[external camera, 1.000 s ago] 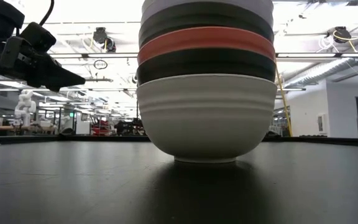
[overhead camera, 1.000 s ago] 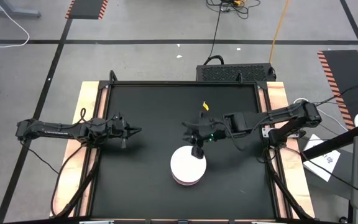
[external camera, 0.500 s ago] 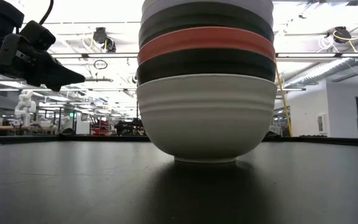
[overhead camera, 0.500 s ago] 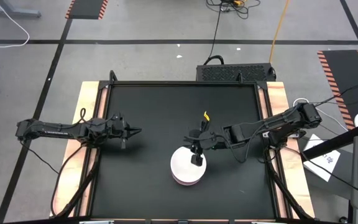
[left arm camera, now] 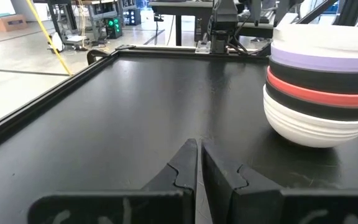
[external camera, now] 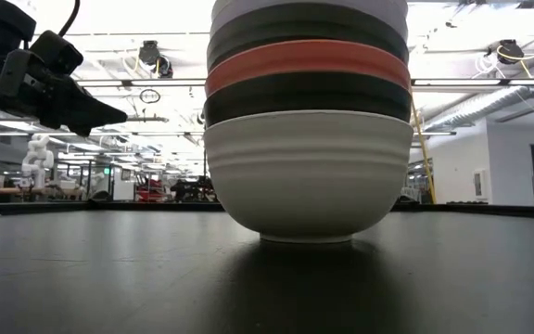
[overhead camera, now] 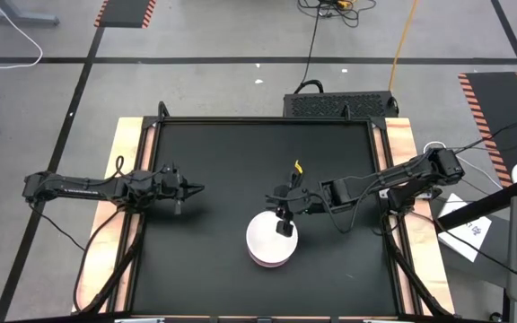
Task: Nest bowls inside each other
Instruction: Stack the white bowl on top of the purple bowl, then return to Home Position
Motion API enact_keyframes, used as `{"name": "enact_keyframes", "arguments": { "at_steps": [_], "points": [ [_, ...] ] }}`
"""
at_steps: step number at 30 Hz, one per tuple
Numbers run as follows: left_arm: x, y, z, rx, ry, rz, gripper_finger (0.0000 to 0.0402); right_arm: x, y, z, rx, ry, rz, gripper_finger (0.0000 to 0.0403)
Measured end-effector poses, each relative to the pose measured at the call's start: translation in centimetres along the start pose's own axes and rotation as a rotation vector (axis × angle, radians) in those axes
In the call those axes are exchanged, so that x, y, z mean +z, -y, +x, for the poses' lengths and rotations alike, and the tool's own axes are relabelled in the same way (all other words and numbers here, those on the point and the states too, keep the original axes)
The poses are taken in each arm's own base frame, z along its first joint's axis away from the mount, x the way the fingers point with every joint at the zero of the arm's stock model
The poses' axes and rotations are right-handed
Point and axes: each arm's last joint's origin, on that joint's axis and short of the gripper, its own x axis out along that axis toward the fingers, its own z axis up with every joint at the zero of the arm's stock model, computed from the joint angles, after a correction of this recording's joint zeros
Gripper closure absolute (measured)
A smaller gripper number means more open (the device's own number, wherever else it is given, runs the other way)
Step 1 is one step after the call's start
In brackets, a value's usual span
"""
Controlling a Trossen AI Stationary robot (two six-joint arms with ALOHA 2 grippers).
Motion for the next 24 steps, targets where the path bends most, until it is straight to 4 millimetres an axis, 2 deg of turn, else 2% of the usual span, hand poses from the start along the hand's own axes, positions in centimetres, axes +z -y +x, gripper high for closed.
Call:
{"name": "enact_keyframes", "arguments": {
  "at_steps": [6, 16, 21, 24],
  "points": [
    [0.0, 0.0, 0.0, 0.0, 0.0, 0.005, 0.0376, 0.4, 0.0, -0.5, 0.011, 0.03, -0.012, 0.0312],
    [0.0, 0.0, 0.0, -0.001, 0.0, 0.013, 0.0376, 1.2, 0.6, -4.9, 0.03, 0.055, -0.061, 0.0312],
    [0.0, 0.1, 0.0, -0.026, 0.004, 0.013, 0.0376, 0.0, 1.1, -7.3, 0.041, 0.029, -0.086, 0.0322],
    [0.3, 0.1, 0.0, -0.027, 0.027, 0.011, 0.0376, -1.8, 1.9, -8.3, 0.044, 0.027, -0.066, 0.0342]
  ]
}}
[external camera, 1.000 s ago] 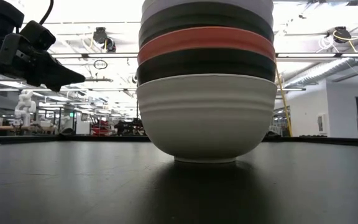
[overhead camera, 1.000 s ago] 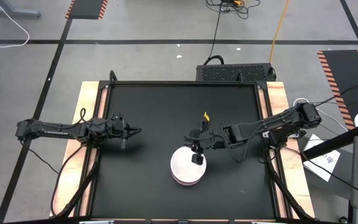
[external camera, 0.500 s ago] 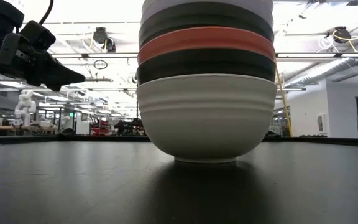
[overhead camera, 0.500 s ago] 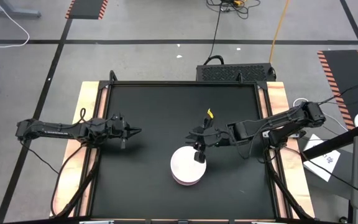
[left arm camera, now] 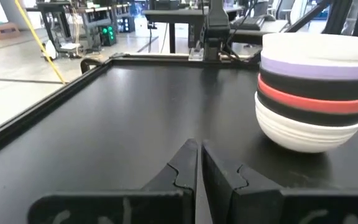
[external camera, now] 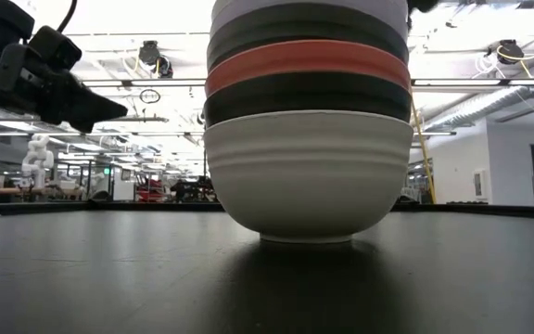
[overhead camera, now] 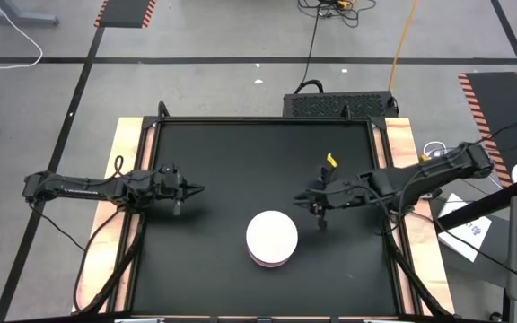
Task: Nest bowls inside each other
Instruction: Return to Home Position
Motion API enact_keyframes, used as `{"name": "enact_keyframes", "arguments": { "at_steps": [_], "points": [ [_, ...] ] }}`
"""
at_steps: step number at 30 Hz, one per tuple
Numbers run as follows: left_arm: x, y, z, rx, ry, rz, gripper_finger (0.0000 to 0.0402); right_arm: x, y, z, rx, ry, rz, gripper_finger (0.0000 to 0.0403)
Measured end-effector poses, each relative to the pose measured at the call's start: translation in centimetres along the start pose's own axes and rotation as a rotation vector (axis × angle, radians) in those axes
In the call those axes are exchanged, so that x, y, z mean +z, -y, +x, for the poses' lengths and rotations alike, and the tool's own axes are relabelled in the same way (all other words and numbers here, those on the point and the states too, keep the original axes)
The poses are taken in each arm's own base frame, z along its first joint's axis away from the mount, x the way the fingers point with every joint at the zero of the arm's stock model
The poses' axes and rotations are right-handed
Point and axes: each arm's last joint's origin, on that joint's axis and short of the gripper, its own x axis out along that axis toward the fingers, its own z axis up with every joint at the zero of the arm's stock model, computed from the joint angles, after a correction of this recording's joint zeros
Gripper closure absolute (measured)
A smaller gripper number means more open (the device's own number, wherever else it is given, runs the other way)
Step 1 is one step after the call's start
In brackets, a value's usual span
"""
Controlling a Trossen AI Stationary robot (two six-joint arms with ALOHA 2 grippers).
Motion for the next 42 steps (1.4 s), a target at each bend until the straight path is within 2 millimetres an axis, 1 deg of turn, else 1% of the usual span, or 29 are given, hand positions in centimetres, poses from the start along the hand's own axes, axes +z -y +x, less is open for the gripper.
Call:
{"name": "enact_keyframes", "arguments": {
  "at_steps": [3, 6, 12, 16, 19, 22, 25, 31, 38, 42],
  "points": [
    [0.2, 0.0, 0.0, -0.001, 0.018, 0.003, 0.0376, -2.3, 0.9, -0.8, 0.002, 0.009, 0.009, 0.037],
    [0.2, 0.1, 0.0, -0.022, 0.019, 0.014, 0.0376, -4.5, 1.6, -1.5, 0.007, 0.066, -0.007, 0.0397],
    [0.5, 0.1, 0.0, -0.038, 0.052, 0.024, 0.0376, -8.4, 3.3, -3.2, 0.005, 0.19, 0.017, 0.0401],
    [0.5, 0.1, 0.0, -0.035, 0.053, 0.024, 0.0376, -10.6, 4.1, -4.1, 0.039, 0.335, 0.061, 0.0402],
    [0.5, 0.1, 0.0, -0.036, 0.049, 0.024, 0.0376, -12.3, 4.6, -4.5, 0.06, 0.417, 0.099, 0.0402],
    [0.7, 0.1, -0.1, -0.04, 0.077, 0.028, 0.0376, -13.8, 5.0, -4.5, 0.074, 0.441, 0.141, 0.0402],
    [1.3, 0.1, -0.4, -0.041, 0.139, 0.046, 0.0376, -14.6, 5.2, -4.5, 0.082, 0.458, 0.158, 0.0403],
    [2.0, 0.0, -1.2, -0.039, 0.232, 0.043, 0.0376, -15.2, 5.3, -4.4, 0.09, 0.464, 0.188, 0.0403],
    [1.7, -0.1, -2.0, -0.019, 0.23, 0.041, 0.0376, -15.6, 5.3, -4.1, 0.091, 0.465, 0.197, 0.0403],
    [1.6, -0.1, -2.3, -0.021, 0.226, 0.034, 0.0376, -16.1, 5.5, -4.0, 0.048, 0.474, 0.205, 0.0403]
  ]
}}
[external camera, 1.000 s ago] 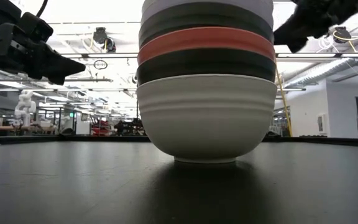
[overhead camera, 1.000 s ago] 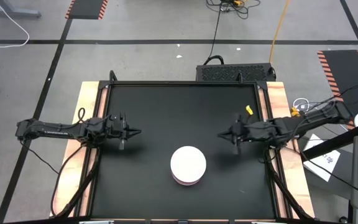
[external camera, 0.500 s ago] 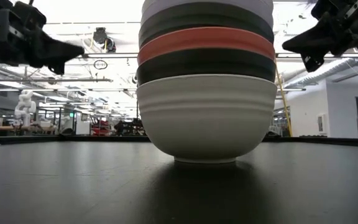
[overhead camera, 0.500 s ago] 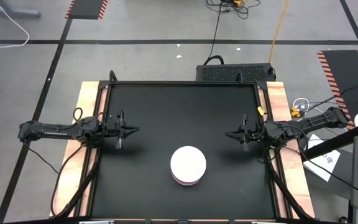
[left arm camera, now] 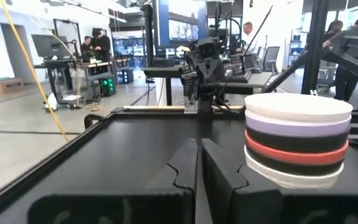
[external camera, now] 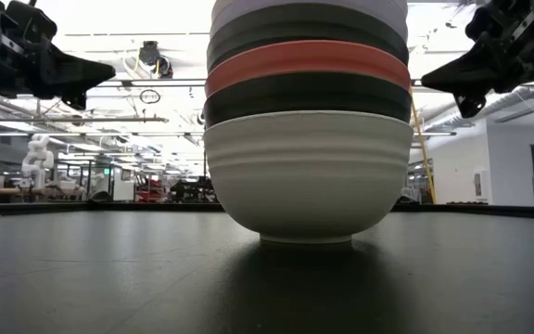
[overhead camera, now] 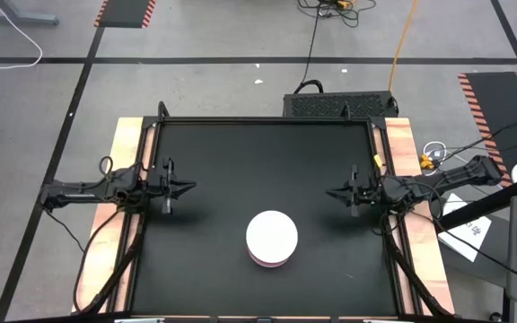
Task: Nest bowls inside each other
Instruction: Return to Home Position
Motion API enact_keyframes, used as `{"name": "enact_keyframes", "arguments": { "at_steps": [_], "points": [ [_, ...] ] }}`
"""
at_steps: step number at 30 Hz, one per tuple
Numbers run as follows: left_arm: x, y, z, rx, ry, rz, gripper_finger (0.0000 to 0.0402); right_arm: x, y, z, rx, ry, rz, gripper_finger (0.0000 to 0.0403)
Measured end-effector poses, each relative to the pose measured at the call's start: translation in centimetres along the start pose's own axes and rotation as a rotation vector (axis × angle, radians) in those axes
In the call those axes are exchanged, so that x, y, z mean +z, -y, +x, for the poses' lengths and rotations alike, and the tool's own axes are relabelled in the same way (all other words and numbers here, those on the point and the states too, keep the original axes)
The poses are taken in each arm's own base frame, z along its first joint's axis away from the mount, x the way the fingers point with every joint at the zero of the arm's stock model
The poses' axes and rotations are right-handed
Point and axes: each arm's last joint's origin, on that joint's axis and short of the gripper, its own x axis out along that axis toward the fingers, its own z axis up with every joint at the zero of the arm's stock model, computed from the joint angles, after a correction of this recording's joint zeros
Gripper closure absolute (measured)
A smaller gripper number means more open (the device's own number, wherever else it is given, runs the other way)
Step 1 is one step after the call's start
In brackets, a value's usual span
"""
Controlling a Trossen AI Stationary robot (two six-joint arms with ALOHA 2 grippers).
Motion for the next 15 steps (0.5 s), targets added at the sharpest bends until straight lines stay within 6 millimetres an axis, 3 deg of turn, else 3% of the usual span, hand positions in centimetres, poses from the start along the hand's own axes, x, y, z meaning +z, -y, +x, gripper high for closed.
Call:
{"name": "enact_keyframes", "arguments": {
  "at_steps": [15],
  "points": [
    [-0.2, 0.0, 0.0, -0.003, -0.045, 0.008, 0.0376, -1.6, 1.7, -0.6, -0.102, 0.071, -0.015, 0.0403]
  ]
}}
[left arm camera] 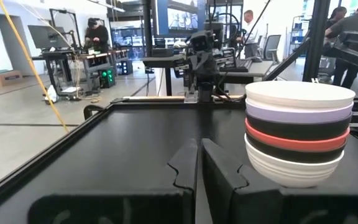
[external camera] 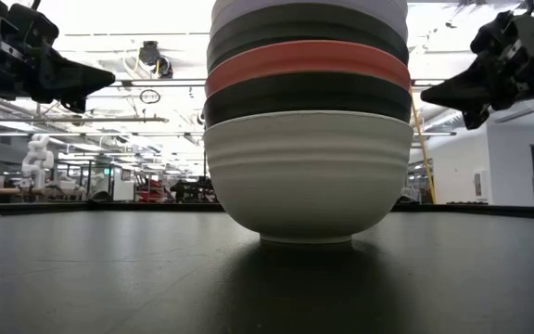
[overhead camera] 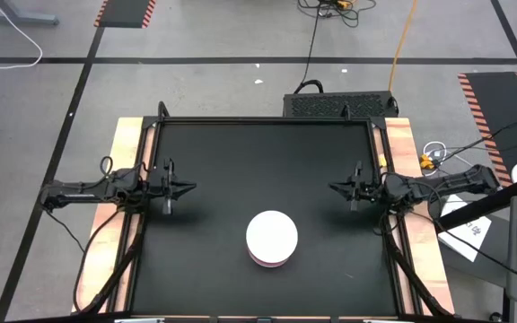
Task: Nest bowls inside each other
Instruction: Return to Home Position
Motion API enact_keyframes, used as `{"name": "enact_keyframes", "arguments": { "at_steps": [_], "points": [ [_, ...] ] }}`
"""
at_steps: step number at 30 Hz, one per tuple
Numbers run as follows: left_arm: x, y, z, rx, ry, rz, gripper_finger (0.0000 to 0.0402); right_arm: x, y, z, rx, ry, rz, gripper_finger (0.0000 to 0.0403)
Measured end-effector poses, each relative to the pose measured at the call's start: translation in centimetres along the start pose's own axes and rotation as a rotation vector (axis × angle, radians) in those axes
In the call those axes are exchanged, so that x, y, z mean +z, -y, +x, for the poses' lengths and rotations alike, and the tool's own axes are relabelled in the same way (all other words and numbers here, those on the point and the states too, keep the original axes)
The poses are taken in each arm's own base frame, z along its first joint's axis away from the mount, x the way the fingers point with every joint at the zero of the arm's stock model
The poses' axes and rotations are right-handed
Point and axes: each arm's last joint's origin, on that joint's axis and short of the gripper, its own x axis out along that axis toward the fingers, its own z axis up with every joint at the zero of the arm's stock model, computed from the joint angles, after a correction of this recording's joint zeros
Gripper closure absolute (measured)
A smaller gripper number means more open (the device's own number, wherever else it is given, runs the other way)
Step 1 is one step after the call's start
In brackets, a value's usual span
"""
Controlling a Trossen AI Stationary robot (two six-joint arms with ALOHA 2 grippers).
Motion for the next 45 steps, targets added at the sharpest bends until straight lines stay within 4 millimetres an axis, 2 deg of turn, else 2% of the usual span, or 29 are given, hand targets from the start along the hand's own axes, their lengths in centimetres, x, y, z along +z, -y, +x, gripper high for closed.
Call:
{"name": "enact_keyframes", "arguments": {
  "at_steps": [6, 19, 23, 32, 45],
  "points": [
    [-0.1, 0.1, 0.0, -0.038, -0.012, 0.025, 0.0376, 0.1, 0.5, 0.1, 0.086, -0.005, 0.004, 0.0403],
    [-0.2, 0.1, 0.0, -0.033, -0.019, 0.112, 0.0376, -0.3, 2.3, 0.4, 0.03, -0.071, 0.005, 0.0403],
    [-0.2, 0.1, 0.0, -0.03, -0.021, 0.112, 0.0376, -1.0, 2.7, 0.5, 0.046, -0.095, 0.042, 0.0403],
    [-0.2, 0.1, 0.0, -0.028, -0.027, 0.09, 0.0376, -0.7, 2.9, 0.6, 0.075, -0.055, 0.082, 0.0403],
    [-0.8, 0.1, 0.4, -0.034, -0.096, 0.084, 0.0376, -0.1, 2.8, 0.6, 0.091, 0.014, -0.017, 0.0403]
  ]
}}
